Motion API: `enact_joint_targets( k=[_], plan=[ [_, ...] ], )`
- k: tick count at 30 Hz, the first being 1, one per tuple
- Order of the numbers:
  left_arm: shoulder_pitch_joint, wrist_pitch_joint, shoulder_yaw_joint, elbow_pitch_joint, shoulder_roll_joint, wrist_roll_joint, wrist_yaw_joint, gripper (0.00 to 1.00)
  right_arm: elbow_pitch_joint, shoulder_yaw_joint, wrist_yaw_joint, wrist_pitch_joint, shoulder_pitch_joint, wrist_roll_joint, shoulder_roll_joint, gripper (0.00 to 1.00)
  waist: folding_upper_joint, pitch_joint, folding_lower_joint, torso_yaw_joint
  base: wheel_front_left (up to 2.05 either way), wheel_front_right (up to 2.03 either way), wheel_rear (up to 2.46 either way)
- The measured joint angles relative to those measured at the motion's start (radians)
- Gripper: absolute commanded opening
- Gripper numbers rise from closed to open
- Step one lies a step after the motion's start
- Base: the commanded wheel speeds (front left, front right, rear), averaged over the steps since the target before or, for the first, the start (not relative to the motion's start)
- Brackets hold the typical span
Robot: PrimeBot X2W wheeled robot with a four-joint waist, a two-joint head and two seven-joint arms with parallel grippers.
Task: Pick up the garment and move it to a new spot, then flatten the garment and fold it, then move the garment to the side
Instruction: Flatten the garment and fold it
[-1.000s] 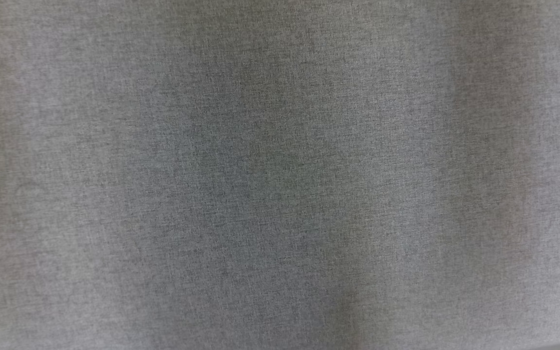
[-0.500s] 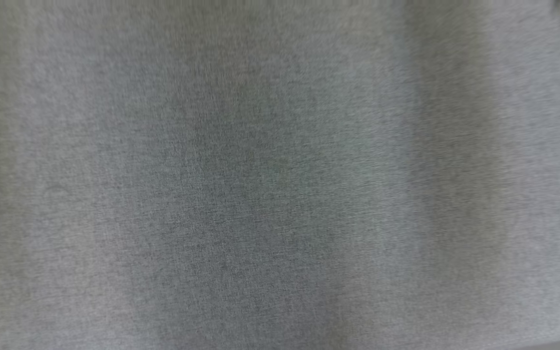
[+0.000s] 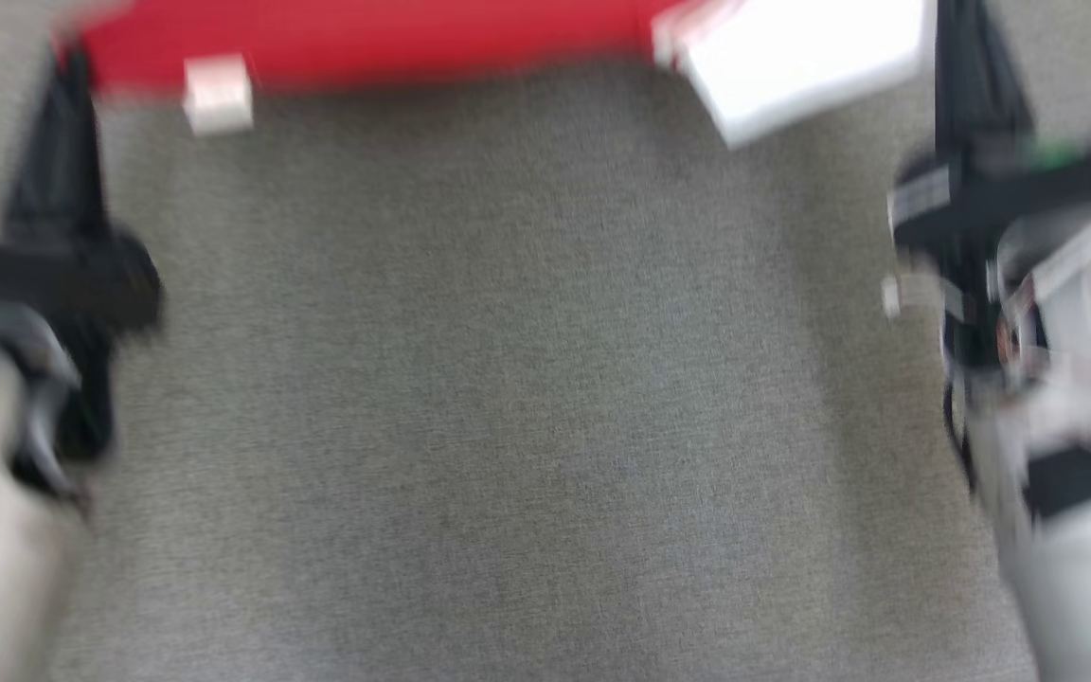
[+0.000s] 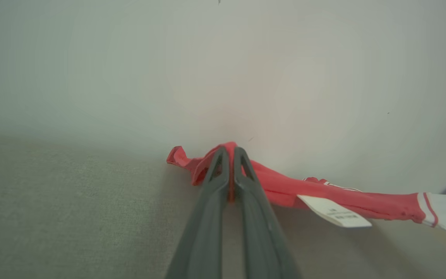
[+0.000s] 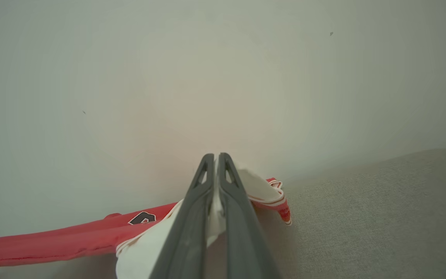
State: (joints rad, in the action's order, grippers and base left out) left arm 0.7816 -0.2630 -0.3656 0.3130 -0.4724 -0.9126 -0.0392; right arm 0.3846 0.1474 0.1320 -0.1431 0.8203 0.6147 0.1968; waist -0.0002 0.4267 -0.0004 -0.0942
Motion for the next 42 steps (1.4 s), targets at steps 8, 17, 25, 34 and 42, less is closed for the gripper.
enact_joint_targets(
  k=[8, 17, 25, 34, 42],
  plan=[
    [-0.379, -0.001, 0.117, -0.171, 0.089, 0.065, -0.033, 0.0, -0.305, -0.164, 0.0, 0.128, -0.423, -0.056, -0.078, 0.0, 0.0, -0.076, 0.0001, 0.019, 0.0, 0.0, 0.0],
    [-0.686, -0.001, 0.139, -0.216, 0.17, 0.106, -0.013, 0.0, -0.486, -0.26, 0.0, 0.211, -0.794, -0.097, -0.139, 0.0, 0.0, -0.153, 0.0001, 0.041, 0.0, 0.0, 0.0],
    [-0.82, -0.001, 0.149, -0.206, 0.223, 0.133, -0.012, 0.0, -0.518, -0.308, 0.0, 0.263, -0.997, -0.12, -0.146, 0.0, -0.0001, -0.214, 0.0001, 0.056, 0.0, 0.0, 0.0],
    [-0.936, -0.001, 0.156, -0.169, 0.277, 0.139, 0.005, 0.0, -0.492, -0.319, 0.0, 0.319, -1.144, -0.088, -0.147, 0.0, 0.0, -0.273, 0.0001, 0.063, 0.0, 0.0, 0.0],
    [-0.928, -0.001, 0.18, -0.166, 0.301, 0.175, 0.047, 0.0, -0.501, -0.304, 0.0, 0.315, -1.113, -0.043, -0.146, 0.0, 0.0002, -0.273, 0.0003, 0.07, 0.0, 0.0, 0.0]
  ],
)
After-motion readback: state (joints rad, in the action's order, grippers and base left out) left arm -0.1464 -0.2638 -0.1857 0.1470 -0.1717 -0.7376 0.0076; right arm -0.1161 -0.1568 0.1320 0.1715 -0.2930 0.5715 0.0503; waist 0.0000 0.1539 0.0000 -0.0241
